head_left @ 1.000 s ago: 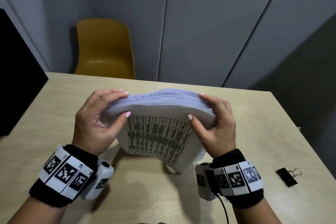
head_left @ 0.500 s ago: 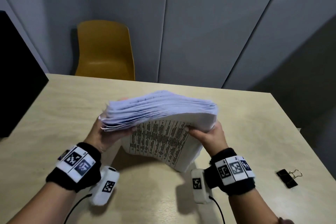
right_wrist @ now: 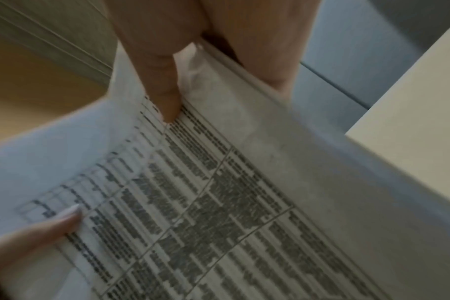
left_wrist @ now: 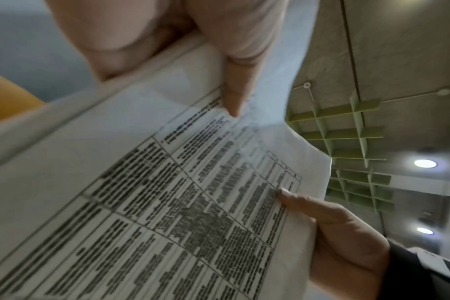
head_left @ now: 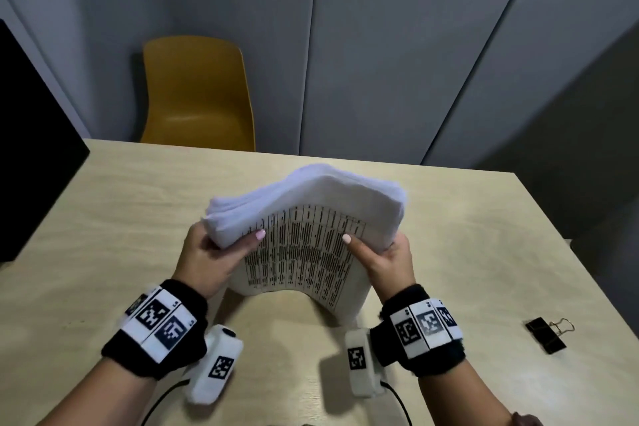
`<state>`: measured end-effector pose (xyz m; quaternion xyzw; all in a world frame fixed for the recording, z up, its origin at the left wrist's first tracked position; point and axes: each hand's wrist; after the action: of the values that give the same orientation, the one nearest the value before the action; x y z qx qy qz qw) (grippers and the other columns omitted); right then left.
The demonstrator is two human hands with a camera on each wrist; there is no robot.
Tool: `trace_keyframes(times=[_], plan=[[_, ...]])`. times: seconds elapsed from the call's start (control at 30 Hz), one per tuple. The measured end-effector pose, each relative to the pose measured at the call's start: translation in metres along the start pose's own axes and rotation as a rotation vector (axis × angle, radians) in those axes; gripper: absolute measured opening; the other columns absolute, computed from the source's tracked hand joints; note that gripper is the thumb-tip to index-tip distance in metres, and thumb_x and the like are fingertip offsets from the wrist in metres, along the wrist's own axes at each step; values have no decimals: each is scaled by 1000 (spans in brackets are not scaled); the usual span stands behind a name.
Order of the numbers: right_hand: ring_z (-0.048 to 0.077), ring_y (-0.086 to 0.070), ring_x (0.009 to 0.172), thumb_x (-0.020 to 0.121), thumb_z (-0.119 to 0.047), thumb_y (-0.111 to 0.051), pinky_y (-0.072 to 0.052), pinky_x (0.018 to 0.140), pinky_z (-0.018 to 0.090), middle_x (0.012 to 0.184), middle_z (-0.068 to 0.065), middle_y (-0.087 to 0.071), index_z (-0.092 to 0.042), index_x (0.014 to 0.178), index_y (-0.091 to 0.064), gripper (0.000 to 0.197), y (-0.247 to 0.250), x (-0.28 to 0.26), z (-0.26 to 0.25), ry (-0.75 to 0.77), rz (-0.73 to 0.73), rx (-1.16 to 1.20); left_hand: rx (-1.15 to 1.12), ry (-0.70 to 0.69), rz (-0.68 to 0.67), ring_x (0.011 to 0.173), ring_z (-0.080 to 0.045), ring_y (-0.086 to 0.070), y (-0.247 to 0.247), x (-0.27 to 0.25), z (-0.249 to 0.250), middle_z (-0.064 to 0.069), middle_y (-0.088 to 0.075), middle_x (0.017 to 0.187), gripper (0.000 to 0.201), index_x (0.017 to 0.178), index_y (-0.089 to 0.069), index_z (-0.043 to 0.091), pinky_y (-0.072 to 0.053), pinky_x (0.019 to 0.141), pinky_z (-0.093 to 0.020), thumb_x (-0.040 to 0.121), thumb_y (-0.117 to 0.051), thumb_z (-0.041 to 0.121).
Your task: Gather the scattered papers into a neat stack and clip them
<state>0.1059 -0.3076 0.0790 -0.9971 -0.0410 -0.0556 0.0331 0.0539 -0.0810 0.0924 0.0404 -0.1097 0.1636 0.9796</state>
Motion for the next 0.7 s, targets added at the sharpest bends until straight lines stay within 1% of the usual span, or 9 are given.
trace_keyframes(times=[0.1, 0.17, 0.27, 0.3, 0.37, 0.47, 0.57, 0.63, 0.7], plan=[[16, -66, 80, 61, -9, -74, -55, 70, 27, 84, 1, -71, -2, 99, -61, 41, -4, -2, -4, 26, -3, 21, -24, -13, 58, 69, 9, -64, -1, 1, 6, 22, -71, 73, 36, 82, -69, 28, -50, 62, -8, 64, -79, -3], [13, -67, 84, 61, -5, -76, -55, 71, 25, 93, 3, -69, -16, 101, -57, 45, 2, -3, -2, 9, -12, 36, -108, 0, 54, 79, 5, -67, 8, 2, 5, 11, -72, 87, 50, 98, -60, 27, -52, 64, -10, 60, -82, 3], [12, -68, 86, 67, -1, -75, -55, 74, 28, 97, 4, -69, -19, 101, -56, 43, 5, -1, 6, -51, -46, 23, -152, 55, -24, 93, -4, -68, 14, -1, 0, 3, -69, 105, 72, 114, -58, 16, -55, 74, -18, 48, -88, 20], [12, -68, 83, 70, -1, -73, -55, 75, 29, 93, 3, -70, -19, 97, -57, 36, 3, -1, 7, -60, -45, 14, -135, 69, -25, 91, -4, -68, 10, -3, -2, 3, -71, 103, 62, 112, -61, 13, -55, 74, -19, 55, -86, 16], [8, -66, 78, 76, 2, -67, -55, 73, 27, 88, 3, -68, -19, 90, -58, 26, -4, -1, 7, -62, -52, 8, -64, 38, 16, 82, 1, -67, 2, -3, -3, 12, -74, 88, 34, 98, -65, 21, -54, 74, -17, 67, -74, 12], [3, -64, 77, 77, 3, -64, -54, 71, 20, 82, -5, -70, -19, 90, -57, 27, -6, -2, 3, -13, -55, 22, 28, -7, 62, 78, 6, -64, 1, -1, -2, 24, -71, 80, 20, 91, -64, 27, -53, 73, -15, 74, -68, 17], [7, -62, 85, 70, -11, -66, -52, 78, 24, 95, 0, -63, -25, 113, -46, 50, -1, -8, -5, 82, 13, 3, -4, -42, 140, 83, 9, -63, 7, -1, 3, 18, -68, 89, 43, 110, -53, 19, -51, 72, -10, 74, -71, 3], [10, -58, 81, 71, -13, -66, -49, 76, 21, 100, 3, -54, -40, 133, -26, 79, -1, -10, -15, 205, 79, -72, -13, -126, 189, 99, 1, -60, 11, -2, 11, 7, -59, 109, 66, 127, -38, 32, -50, 82, -14, 74, -71, 9], [17, -57, 86, 73, -10, -64, -50, 77, 25, 109, -1, -49, -51, 139, -11, 94, -5, -8, -27, 353, 103, -150, 72, -252, 224, 115, -16, -54, 13, -1, 19, -3, -48, 126, 75, 136, -25, 43, -47, 94, -27, 75, -63, 23]])
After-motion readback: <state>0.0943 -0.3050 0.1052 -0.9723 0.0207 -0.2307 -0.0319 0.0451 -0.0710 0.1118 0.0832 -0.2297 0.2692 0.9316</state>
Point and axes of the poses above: each hand's wrist, its own x-axis towards the middle knuckle, its own y-axis out of the back of the hand, z = x × y
